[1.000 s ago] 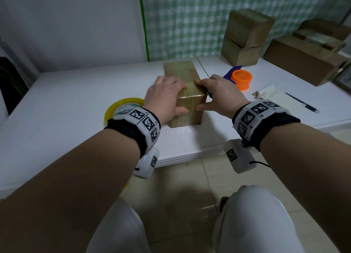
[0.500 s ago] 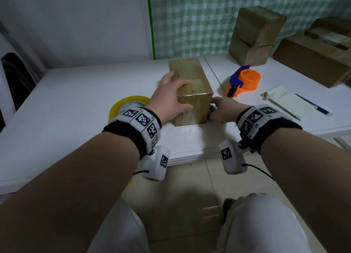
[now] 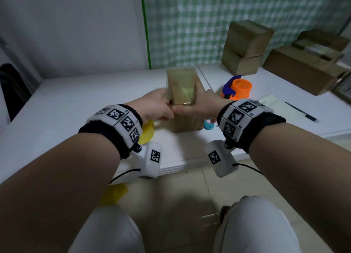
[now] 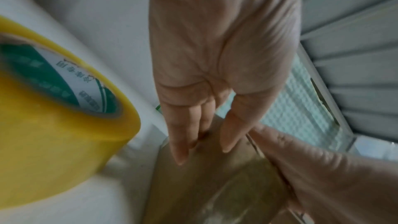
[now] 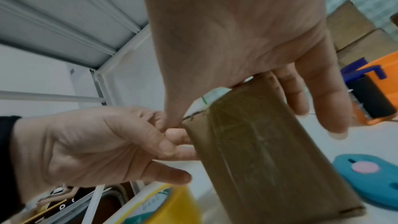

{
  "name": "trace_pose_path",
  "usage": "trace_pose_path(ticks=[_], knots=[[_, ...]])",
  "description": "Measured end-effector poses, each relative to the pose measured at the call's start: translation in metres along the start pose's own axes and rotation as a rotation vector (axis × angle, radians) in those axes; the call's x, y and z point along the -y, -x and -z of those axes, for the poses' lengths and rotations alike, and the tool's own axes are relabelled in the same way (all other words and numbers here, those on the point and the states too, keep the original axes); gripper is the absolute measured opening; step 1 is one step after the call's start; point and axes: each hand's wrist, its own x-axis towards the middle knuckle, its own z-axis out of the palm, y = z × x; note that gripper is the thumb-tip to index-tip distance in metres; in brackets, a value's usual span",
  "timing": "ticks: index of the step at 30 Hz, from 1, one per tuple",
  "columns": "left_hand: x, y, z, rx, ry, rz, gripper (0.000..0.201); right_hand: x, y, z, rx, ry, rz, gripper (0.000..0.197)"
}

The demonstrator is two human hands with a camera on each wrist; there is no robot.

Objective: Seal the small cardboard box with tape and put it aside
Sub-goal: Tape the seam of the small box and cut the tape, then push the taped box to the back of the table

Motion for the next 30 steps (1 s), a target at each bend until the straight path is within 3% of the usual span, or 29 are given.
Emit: trace_pose_path(ticks=[3,7,13,18,27,30], knots=[[0.001,-0.002,0.009,0.097,-0.009,0.022,0.071,0.004,-0.005,-0.002,-0.063,-0.024,-0.075,0.122],[0.0,-0.007,0.017,0.127,-0.044,0.032,0.075,0.007,-0.013,-0.005,-0.165,0.015,-0.088,0.103],[-0.017,-0.031,0.027,-0.134,0.046,-0.012,0.055,0.009,-0.036,0.015,-0.313,-0.193,0.014,0.089],[-0.029,-0.06,0.031,-0.234,0.063,-0.051,0.047,0.004,-0.079,0.04,-0.504,-0.26,-0.001,0.079],[-0.021,-0.115,0.034,-0.229,-0.001,-0.028,0.04,-0.026,-0.167,0.047,-0.574,-0.186,-0.18,0.074],[-0.016,-0.119,0.032,-0.212,-0.002,-0.022,0.038,-0.037,-0.177,0.041,-0.476,-0.05,-0.21,0.074]])
